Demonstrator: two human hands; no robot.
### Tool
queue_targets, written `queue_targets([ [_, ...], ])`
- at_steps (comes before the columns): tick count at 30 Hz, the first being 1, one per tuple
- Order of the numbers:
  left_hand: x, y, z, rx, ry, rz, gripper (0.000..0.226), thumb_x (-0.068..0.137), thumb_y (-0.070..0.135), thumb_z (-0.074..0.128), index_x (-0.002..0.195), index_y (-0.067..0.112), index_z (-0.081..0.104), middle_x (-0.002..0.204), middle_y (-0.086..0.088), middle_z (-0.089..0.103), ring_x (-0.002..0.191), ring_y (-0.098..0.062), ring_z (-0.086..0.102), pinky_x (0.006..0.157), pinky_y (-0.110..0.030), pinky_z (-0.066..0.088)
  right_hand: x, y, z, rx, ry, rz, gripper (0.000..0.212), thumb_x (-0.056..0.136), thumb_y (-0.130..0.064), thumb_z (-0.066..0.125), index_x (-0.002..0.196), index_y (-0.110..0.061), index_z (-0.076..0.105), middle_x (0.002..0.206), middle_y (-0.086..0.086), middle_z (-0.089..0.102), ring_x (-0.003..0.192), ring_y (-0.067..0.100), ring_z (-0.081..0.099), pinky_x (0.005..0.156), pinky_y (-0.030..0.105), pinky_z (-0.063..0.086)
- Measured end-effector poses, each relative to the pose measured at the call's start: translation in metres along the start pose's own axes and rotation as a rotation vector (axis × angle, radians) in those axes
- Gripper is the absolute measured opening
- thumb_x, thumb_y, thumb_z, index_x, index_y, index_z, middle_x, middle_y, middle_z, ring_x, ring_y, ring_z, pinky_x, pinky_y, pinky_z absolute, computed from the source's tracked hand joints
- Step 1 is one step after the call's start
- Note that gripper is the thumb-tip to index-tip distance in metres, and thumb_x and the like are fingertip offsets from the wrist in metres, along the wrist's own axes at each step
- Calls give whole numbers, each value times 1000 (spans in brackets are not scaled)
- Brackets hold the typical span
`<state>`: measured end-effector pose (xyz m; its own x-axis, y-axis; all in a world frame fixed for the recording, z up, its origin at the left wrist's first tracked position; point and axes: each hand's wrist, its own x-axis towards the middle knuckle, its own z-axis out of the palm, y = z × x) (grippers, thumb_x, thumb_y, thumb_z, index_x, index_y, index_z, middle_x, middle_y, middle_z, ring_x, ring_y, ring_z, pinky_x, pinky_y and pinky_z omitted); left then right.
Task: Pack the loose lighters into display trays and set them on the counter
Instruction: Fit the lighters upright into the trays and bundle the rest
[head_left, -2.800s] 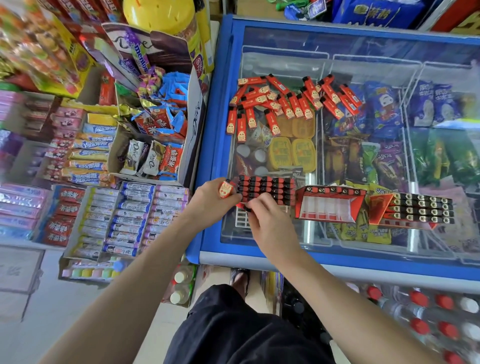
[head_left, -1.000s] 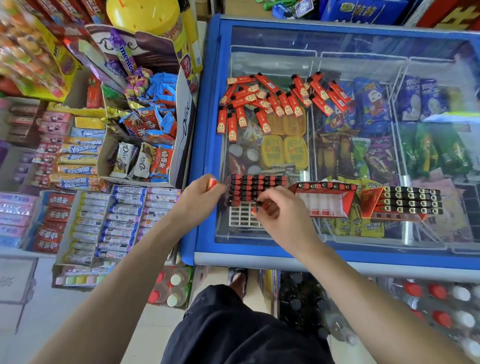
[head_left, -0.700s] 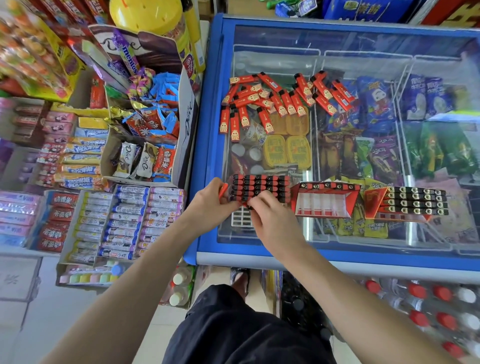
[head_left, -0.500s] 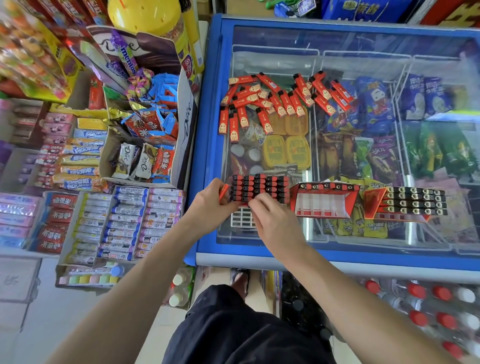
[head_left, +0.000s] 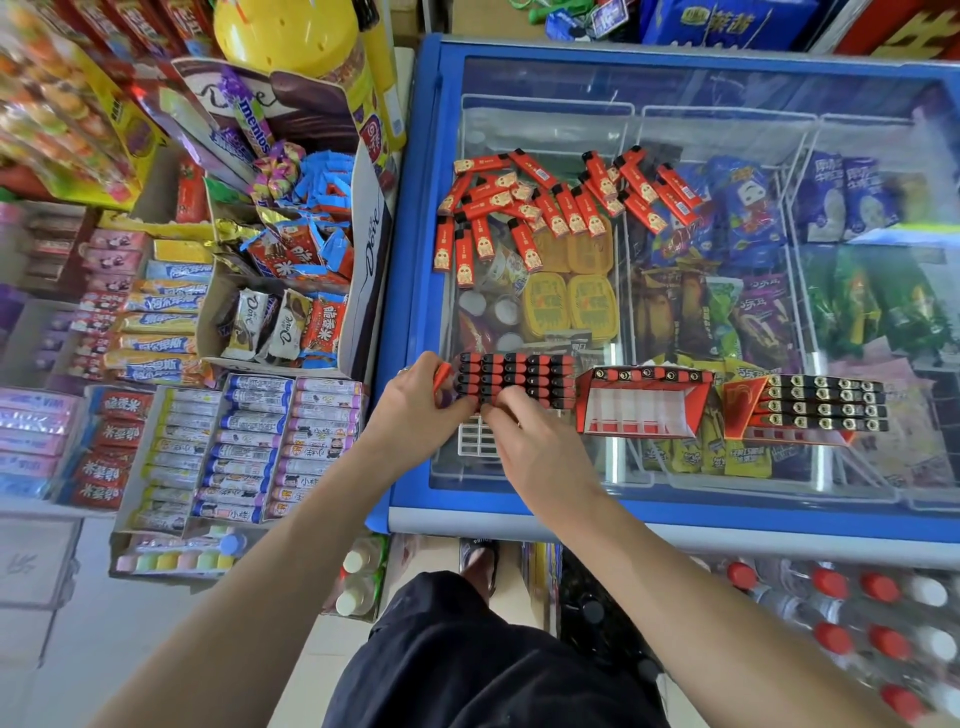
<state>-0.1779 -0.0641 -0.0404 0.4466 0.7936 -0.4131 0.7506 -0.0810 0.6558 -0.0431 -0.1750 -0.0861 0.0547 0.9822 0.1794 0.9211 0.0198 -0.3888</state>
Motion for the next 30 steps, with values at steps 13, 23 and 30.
queue_targets([
  [13,0,41,-16,-503,2,-25,29,103,36,55,104,11,71,75,-6,57,65,-10,53,67,-24,48,16,-6,-45,619,254,478,22,98,-1,52,114,-11,63,99,-2,65,85,15,63,75,34,54],
  [23,-1,49,-7,-604,18,-36,22,90,40,70,100,21,66,95,-20,74,100,-43,67,97,-59,53,13,-23,-79,1048,84,613,29,93,-13,66,118,-27,61,100,-2,69,88,29,68,78,55,57],
  [30,-1,43,0,-574,10,-8,17,98,33,68,100,16,64,87,-5,77,86,-24,72,92,-46,56,8,-19,-80,1018,188,700,25,90,-2,67,110,-16,65,98,1,70,87,25,68,79,49,59],
])
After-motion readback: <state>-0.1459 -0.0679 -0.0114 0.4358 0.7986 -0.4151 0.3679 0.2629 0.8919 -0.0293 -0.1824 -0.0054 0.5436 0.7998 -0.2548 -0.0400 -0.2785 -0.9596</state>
